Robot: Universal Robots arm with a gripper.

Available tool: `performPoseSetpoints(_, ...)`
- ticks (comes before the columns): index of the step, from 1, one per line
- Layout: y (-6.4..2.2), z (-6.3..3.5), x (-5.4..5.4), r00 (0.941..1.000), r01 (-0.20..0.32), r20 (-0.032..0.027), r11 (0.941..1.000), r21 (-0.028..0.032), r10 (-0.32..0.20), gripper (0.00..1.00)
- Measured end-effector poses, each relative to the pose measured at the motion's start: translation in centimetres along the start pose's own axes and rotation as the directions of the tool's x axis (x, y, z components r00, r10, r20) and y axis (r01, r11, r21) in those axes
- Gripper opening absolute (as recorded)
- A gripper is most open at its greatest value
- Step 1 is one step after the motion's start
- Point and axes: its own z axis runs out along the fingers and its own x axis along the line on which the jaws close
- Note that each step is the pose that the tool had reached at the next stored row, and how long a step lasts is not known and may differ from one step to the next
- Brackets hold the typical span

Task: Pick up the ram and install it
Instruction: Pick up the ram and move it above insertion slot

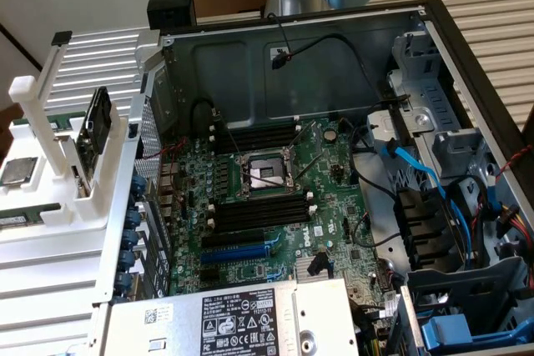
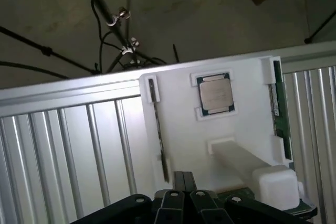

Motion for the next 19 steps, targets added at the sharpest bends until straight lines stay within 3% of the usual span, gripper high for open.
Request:
performPoseSetpoints(3,0.96,1.30,0.3,0.9998,0.018,0.0009,0.9998,0.0013,-0.018,0.10)
performPoseSetpoints(7,0.96,2.56,0.8,0.9996,0.030,0.0012,0.9996,0.0005,-0.030,0.10)
performPoseSetpoints(15,0.89,4.15,1.6,0.9989,0.046,0.0018,0.9989,-0.0006,-0.046,0.10)
performPoseSetpoints(19,0.84,5.02,2.0,0.9969,0.078,0.0028,0.9969,-0.0031,-0.078,0.10)
